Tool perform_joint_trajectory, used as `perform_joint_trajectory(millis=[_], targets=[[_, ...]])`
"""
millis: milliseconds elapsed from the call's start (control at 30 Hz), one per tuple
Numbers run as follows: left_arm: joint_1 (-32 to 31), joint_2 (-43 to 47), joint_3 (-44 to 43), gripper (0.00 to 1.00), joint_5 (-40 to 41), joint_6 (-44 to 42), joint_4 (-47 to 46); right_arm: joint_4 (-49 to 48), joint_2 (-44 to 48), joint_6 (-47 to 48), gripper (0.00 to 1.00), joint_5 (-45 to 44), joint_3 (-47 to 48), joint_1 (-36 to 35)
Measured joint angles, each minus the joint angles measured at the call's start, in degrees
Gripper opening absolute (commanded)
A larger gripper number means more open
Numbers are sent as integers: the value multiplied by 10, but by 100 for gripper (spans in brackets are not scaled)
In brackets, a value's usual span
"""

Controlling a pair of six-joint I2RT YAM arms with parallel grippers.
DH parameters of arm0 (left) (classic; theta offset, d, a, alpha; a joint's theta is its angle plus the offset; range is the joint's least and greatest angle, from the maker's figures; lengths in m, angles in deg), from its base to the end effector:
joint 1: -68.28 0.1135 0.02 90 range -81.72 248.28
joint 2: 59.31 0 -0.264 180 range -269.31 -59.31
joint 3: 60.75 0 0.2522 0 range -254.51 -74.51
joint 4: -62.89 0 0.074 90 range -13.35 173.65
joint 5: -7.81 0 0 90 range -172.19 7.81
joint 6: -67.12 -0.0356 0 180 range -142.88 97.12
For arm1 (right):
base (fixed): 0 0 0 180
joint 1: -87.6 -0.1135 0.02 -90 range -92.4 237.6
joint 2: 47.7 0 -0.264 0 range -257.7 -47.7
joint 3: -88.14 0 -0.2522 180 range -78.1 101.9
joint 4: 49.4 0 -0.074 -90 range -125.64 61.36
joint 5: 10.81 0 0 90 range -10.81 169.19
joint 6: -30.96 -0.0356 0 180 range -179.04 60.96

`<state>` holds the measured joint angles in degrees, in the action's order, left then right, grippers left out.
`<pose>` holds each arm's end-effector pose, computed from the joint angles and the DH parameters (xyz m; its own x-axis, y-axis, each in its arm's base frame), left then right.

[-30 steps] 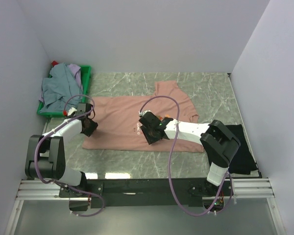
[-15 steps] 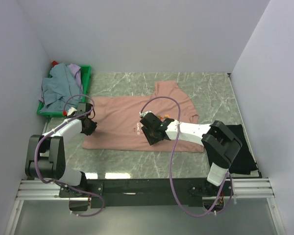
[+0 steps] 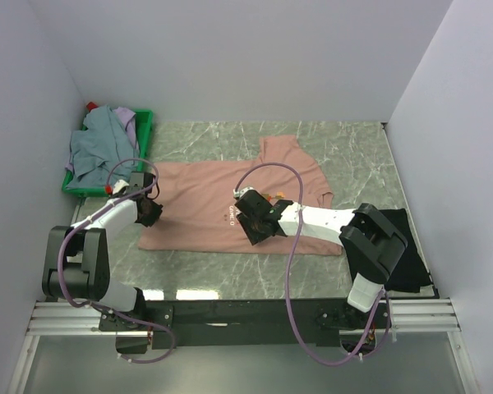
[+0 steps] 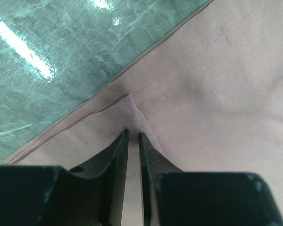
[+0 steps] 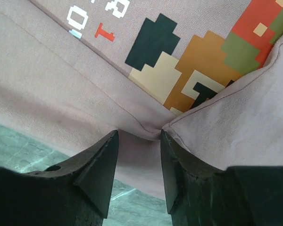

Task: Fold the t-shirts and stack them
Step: Fold the tshirt

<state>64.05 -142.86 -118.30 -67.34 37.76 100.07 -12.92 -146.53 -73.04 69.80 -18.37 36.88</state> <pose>0.2659 -0.0105 0.1685 -0.3980 -0.8153 -0.4206 -0.7973 0.5342 -0.2811 0.2197 0.2595 0.1702 -0.7144 -0.4965 -0.4930 -0.5587 0.8290 -0.0253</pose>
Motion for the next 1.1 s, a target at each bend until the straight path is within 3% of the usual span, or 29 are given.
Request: perform_joint_trajectory(millis=[200, 400, 500, 733, 1100], targets=[[0, -1, -5, 21, 0, 0, 0, 0, 0, 2, 48, -7, 0, -1], [0, -1, -6, 18, 0, -2, 0, -1, -5, 2, 41, -19, 5, -2], [0, -1, -6, 15, 0, -2, 0, -3, -13, 2, 28, -21, 11, -2], [0, -1, -6, 9, 0, -2, 1, -9, -18, 2, 11, -21, 12, -2], [0, 4, -6, 1, 1, -2, 15, -14, -18, -2, 7, -26, 12, -2]])
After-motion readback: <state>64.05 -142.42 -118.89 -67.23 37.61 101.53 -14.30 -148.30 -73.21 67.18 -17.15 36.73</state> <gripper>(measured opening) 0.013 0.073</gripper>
